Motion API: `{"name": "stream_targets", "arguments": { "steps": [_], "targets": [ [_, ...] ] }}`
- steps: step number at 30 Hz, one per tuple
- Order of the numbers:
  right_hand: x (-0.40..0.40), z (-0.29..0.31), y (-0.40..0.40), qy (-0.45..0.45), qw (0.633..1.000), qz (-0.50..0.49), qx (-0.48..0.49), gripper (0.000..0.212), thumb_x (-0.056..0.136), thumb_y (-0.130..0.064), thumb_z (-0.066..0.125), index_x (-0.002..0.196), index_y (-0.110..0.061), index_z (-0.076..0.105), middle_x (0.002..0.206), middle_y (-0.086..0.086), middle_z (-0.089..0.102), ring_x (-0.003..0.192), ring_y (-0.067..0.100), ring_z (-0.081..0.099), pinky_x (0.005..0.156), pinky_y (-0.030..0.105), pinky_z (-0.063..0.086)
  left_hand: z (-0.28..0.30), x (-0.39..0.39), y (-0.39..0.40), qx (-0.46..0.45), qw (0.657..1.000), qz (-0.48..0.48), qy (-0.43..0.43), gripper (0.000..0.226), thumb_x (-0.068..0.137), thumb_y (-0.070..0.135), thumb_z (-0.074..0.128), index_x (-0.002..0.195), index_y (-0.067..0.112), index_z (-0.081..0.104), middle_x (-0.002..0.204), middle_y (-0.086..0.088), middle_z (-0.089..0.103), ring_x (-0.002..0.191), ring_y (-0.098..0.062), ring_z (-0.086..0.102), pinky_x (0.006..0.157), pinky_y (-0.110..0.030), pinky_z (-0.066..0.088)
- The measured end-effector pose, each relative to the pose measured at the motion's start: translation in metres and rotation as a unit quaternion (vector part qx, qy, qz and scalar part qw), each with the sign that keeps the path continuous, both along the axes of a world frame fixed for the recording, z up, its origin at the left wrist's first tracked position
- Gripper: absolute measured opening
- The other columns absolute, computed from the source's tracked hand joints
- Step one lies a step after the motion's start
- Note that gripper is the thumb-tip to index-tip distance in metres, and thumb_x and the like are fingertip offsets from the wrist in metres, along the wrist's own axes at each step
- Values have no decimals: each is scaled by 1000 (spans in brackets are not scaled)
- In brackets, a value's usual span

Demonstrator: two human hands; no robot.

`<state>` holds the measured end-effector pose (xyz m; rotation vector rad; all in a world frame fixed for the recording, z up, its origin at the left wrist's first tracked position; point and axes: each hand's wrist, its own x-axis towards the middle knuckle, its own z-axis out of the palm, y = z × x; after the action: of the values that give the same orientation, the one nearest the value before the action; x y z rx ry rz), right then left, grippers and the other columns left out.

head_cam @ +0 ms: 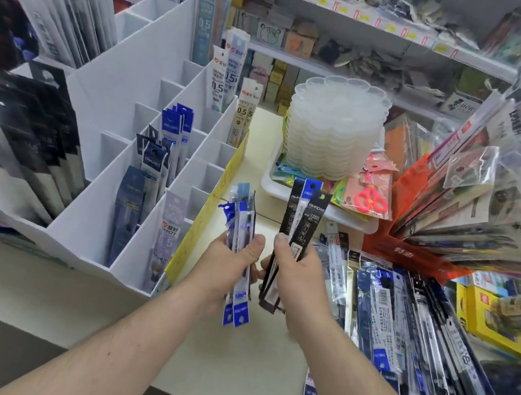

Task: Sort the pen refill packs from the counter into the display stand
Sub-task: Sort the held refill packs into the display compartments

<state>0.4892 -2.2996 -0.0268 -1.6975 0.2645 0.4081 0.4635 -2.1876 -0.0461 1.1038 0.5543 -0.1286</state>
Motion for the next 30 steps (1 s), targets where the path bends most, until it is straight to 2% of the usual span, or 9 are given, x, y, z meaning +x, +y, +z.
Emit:
{"name": "stream_targets", "arguments": {
  "steps": [3, 6, 10, 14, 17, 20, 23, 27, 30],
  "targets": [
    [-4, 10, 5, -36, 998, -2, -53, 22, 99, -48, 50, 99, -28, 59, 88, -7, 70, 89, 17, 68, 82, 38, 54, 12, -3, -5, -42, 999, -17, -7, 32, 81, 37, 68, 93, 8, 61, 69, -4, 68, 56, -16, 66, 50, -26, 52],
    [-11, 10, 14, -29, 996, 16, -88, 44, 98, -64, 31, 105, -30, 59, 102, -8, 66, 102, 17, 61, 92, 36, 48, 13, -3, -11, -29, 998, -53, -20, 49, 76, 48, 65, 112, 13, 64, 97, -12, 75, 84, -26, 73, 59, -33, 57],
    [-18, -2, 25, 44, 999, 2, -10, 95, 55, -106, 16, 107, -45, 69, 121, -4, 67, 120, 18, 58, 108, 46, 43, 19, -7, -12, -45, 996, -80, -14, 62, 72, 61, 73, 110, 13, 65, 100, -11, 74, 93, -27, 71, 78, -36, 55],
    [-25, -7, 16, 59, 996, 26, 65, 104, 46, -109, 31, 121, -46, 65, 126, -7, 65, 124, 12, 57, 111, 42, 40, 25, -11, -7, -69, 994, -77, -22, 50, 79, 30, 71, 118, 1, 60, 99, -17, 68, 93, -29, 68, 78, -36, 54],
    [-34, 35, 12, 53, 991, 89, 82, 77, 74, -92, 36, 122, -40, 66, 119, -8, 71, 113, 9, 65, 103, 32, 48, 31, -13, -2, -71, 995, -57, -31, 33, 83, 8, 63, 114, -3, 62, 95, -22, 68, 86, -34, 68, 74, -38, 57],
    [-26, 63, -7, 33, 984, 148, 97, 41, 101, -52, 33, 97, -41, 72, 96, -22, 75, 82, -9, 68, 75, 13, 50, 40, -16, 10, -57, 996, -45, -50, 23, 90, -5, 48, 106, 0, 64, 81, -17, 70, 69, -27, 68, 62, -34, 57],
    [-12, 68, -19, -37, 991, 130, 22, 22, 101, -34, 50, 110, -31, 69, 108, -6, 72, 95, 10, 68, 81, 28, 50, 49, -17, 22, -68, 994, -54, -70, 32, 78, 1, 59, 109, 5, 65, 81, -13, 71, 67, -25, 69, 57, -34, 56],
    [-9, 71, -15, -143, 982, 116, -42, 11, 90, -18, 70, 97, -25, 68, 81, -2, 66, 71, 6, 58, 66, 20, 48, 55, -20, 27, -93, 989, -60, -95, 26, 68, 6, 61, 86, 17, 77, 80, -12, 72, 66, -24, 71, 55, -36, 58],
    [-14, 75, -9, -206, 967, 139, -51, 19, 82, -13, 77, 94, -24, 67, 64, -10, 54, 59, 4, 49, 59, 19, 44, 54, -22, 27, -106, 987, -59, -104, 34, 68, 10, 61, 99, 11, 75, 87, -17, 70, 73, -28, 70, 63, -40, 60]
  ]
}}
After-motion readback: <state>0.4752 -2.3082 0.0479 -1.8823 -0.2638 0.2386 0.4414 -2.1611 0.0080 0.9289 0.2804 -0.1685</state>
